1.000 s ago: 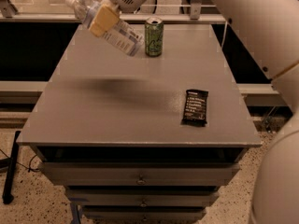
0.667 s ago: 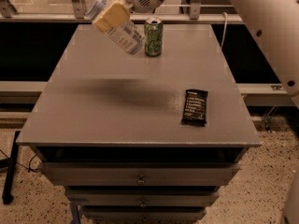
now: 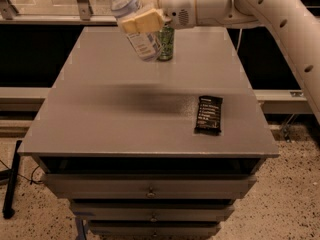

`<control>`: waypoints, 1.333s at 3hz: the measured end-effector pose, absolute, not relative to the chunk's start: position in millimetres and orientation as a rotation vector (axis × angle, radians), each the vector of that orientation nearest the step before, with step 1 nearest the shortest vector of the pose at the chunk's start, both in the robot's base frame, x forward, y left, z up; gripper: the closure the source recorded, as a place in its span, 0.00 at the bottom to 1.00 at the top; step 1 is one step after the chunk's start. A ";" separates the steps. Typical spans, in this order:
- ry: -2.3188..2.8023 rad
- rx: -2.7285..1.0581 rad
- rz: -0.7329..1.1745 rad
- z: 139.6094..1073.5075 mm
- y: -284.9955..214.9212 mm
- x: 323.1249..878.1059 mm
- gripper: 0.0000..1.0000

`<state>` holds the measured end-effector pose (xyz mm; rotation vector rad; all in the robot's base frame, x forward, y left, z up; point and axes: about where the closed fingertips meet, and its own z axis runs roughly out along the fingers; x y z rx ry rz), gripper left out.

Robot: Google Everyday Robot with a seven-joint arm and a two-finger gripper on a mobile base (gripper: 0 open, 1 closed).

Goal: Place blue plastic bottle upright

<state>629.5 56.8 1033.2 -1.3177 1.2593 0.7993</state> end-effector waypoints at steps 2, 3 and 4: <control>1.182 -1.162 0.900 1010.4 9.9 633.2 1.00; 1.177 -1.104 0.934 993.1 -7.5 636.0 1.00; 1.169 -1.056 0.964 976.4 -17.8 637.9 1.00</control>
Offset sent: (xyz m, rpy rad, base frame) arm 0.0093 -0.0841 -0.0402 0.2700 0.0453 -0.0388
